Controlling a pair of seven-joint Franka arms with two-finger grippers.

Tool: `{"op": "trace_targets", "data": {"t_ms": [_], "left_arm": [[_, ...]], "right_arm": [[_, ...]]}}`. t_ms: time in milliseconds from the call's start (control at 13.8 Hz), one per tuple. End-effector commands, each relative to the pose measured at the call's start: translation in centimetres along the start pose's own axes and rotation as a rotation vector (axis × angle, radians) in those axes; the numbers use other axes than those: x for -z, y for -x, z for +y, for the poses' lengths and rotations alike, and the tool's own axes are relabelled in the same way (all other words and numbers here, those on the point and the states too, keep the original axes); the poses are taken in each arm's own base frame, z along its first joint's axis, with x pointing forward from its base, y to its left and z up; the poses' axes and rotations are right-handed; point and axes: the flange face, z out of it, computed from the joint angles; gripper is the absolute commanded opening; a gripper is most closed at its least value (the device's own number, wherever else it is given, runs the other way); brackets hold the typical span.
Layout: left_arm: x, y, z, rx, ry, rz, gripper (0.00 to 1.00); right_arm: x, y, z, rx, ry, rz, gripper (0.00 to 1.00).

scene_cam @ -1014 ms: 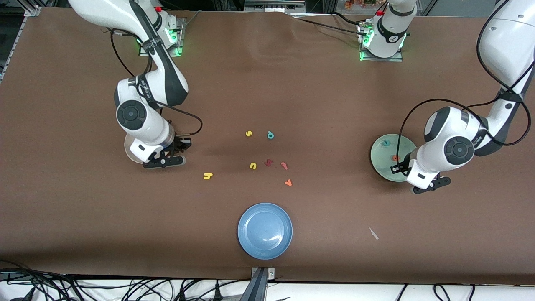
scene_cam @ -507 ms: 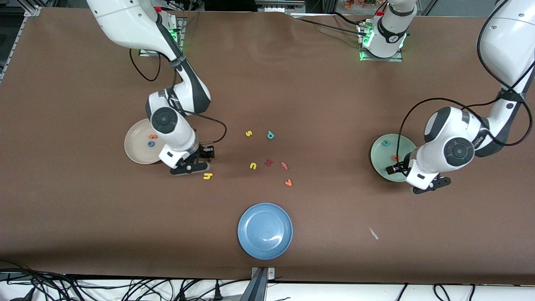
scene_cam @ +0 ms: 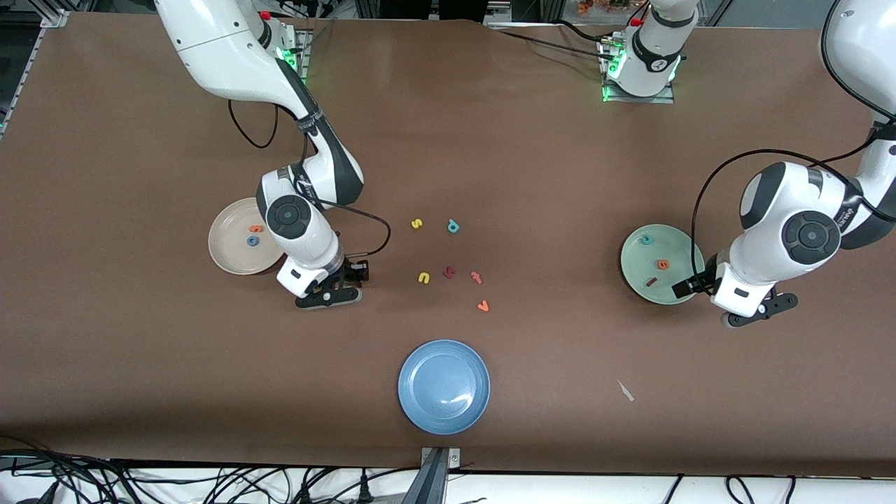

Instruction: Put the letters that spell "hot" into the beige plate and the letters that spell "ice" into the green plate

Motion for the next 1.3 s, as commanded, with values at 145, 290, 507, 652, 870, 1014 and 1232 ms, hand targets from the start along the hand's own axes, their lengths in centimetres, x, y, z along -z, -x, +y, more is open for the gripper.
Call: {"op": "trace_targets", "data": {"t_ms": [145, 290, 507, 652, 870, 1014, 1232], "left_arm": [[2.6, -0.6, 0.1, -0.005, -0.026, 0.022, 1.0], [6.0, -0.6, 1.2, -0.017, -0.011, 0.045, 1.0], [12.1, -0.8, 1.2, -0.014, 0.021, -0.014, 1.0], [15.9, -1.0, -0.3, -0.105, 0.034, -0.065, 1.0], [16.4, -0.4, -0.9, -0.154, -0.001, -0.094, 1.0], [16.7, -0.1, -1.0, -0.155, -0.013, -0.098, 1.0], [16.6, 0.0, -2.6, -0.197, -0.031, -0.128, 1.0]], "right_arm": [[-2.5, -0.5, -0.3, 0.007, 0.011, 0.027, 0.62], [-2.6, -0.5, -0.3, 0.012, 0.018, 0.03, 0.61], [-3.1, -0.3, -0.2, 0.018, 0.022, 0.033, 0.52], [-3.0, -0.2, -0.2, 0.022, 0.023, 0.033, 0.4], [-3.1, -0.2, 0.0, 0.03, 0.026, 0.03, 0.14], [-2.2, -0.3, 0.7, 0.039, 0.037, 0.029, 0.12], [1.7, -0.5, 1.5, 0.054, 0.047, -0.021, 0.12]]}}
